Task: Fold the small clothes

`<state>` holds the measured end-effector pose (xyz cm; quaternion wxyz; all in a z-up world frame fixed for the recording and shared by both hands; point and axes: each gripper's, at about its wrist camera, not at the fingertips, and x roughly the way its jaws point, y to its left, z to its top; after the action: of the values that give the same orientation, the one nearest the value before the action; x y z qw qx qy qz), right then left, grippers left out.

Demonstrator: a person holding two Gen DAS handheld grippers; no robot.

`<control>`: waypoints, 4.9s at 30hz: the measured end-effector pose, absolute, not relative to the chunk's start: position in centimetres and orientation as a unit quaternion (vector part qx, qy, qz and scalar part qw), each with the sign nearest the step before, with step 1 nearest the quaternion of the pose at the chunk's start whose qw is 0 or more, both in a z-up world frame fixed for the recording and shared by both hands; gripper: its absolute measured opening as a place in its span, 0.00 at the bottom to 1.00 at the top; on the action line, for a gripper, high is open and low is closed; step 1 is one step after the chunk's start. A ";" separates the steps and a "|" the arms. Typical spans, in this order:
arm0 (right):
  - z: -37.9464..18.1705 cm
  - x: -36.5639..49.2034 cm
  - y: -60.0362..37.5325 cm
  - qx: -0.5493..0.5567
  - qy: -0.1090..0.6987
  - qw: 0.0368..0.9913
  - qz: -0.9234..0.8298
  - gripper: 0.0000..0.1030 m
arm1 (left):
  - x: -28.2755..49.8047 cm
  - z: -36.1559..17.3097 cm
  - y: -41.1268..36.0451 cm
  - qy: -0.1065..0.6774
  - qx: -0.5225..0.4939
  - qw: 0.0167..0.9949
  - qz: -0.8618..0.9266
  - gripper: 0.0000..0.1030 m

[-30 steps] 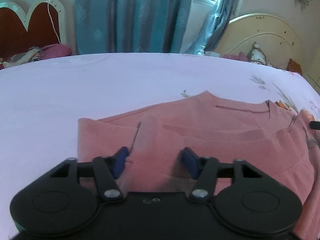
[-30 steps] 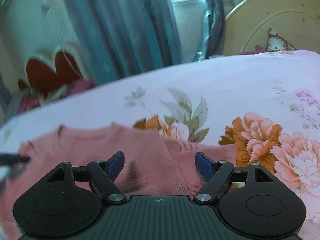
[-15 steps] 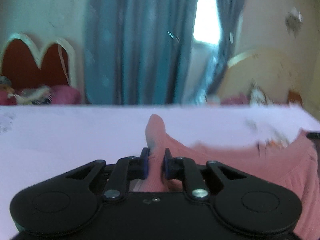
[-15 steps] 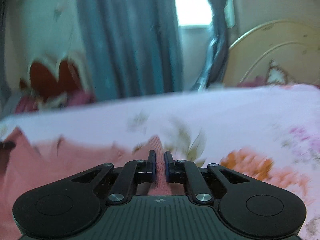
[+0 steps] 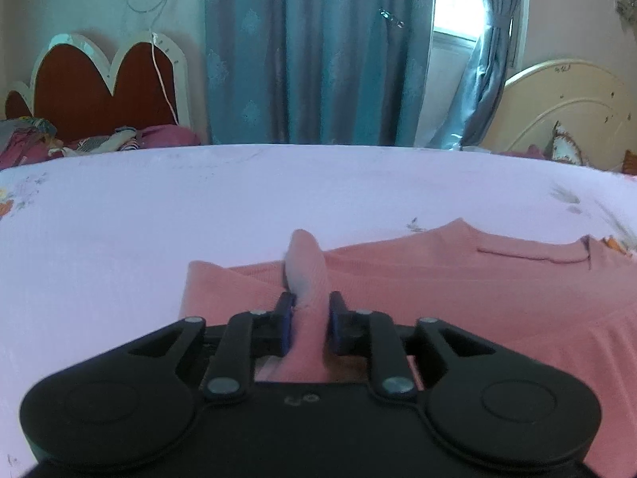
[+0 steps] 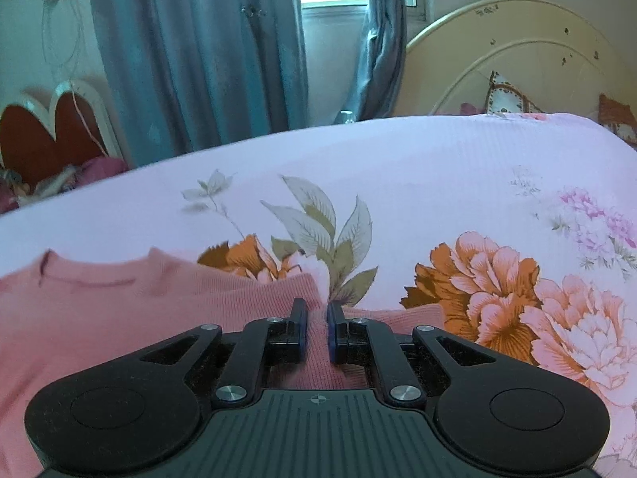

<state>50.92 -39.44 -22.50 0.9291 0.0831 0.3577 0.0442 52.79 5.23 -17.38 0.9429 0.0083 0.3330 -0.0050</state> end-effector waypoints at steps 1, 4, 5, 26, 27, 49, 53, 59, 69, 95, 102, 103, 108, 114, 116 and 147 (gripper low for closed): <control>-22.5 50.7 -39.4 0.082 0.357 0.929 0.043 0.12 | 52.8 -17.2 5.1 0.336 0.010 0.942 -0.002 0.29; -21.2 50.2 -39.8 0.097 0.338 0.935 0.035 0.41 | 52.5 -16.3 5.5 0.346 0.012 0.938 -0.010 0.68; -20.6 49.7 -40.0 0.104 0.331 0.937 0.038 0.41 | 52.0 -16.0 5.6 0.340 0.011 0.940 -0.010 0.74; -21.5 42.5 -31.6 0.031 0.371 0.920 0.121 0.41 | 43.5 -17.7 1.5 0.340 0.066 0.935 -0.074 0.68; -21.9 42.4 -32.1 0.033 0.376 0.919 0.113 0.41 | 43.4 -17.7 2.0 0.341 0.062 0.935 -0.068 0.70; -20.4 37.8 -31.2 0.031 0.365 0.923 0.119 0.41 | 42.3 -15.7 2.3 0.380 0.012 0.925 -0.010 0.69; -20.7 37.1 -30.1 0.010 0.371 0.920 0.127 0.41 | 41.2 -14.9 1.2 0.368 0.021 0.929 -0.025 0.69; -21.9 35.5 -31.3 -0.023 0.391 0.912 0.122 0.41 | 39.6 -16.3 1.0 0.378 0.039 0.925 -0.023 0.72; -22.4 32.5 -34.4 -0.027 0.405 0.910 0.084 0.41 | 37.3 -17.2 3.7 0.370 0.035 0.928 0.002 0.75; -17.6 37.0 -21.8 -0.002 0.376 0.916 0.137 0.41 | 37.4 -15.7 4.3 0.382 0.007 0.924 -0.014 0.76; -20.9 38.5 -19.4 -0.043 0.409 0.904 0.121 0.41 | 37.4 -16.9 4.9 0.388 0.011 0.921 -0.022 0.79; -21.3 37.6 -19.5 -0.048 0.397 0.909 0.121 0.41 | 37.3 -16.9 5.0 0.388 0.010 0.921 -0.024 0.79; -21.7 35.3 -19.7 -0.077 0.390 0.910 0.121 0.41 | 36.9 -16.5 5.6 0.392 0.008 0.920 -0.032 0.78; -20.6 34.7 -20.3 -0.051 0.398 0.908 0.124 0.41 | 35.4 -15.6 6.4 0.412 -0.024 0.910 -0.044 0.78; -19.8 34.5 -20.3 -0.031 0.395 0.909 0.127 0.41 | 34.9 -15.4 6.8 0.423 -0.041 0.904 -0.046 0.79; -18.7 40.2 -19.3 0.010 0.409 0.907 0.098 0.42 | 39.6 -19.9 11.2 0.312 -0.399 0.861 -0.047 0.64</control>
<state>40.24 -19.25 -18.66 0.9074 0.0096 0.4086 0.0980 39.56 11.21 -19.92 0.8608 -0.3990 0.3123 -0.0473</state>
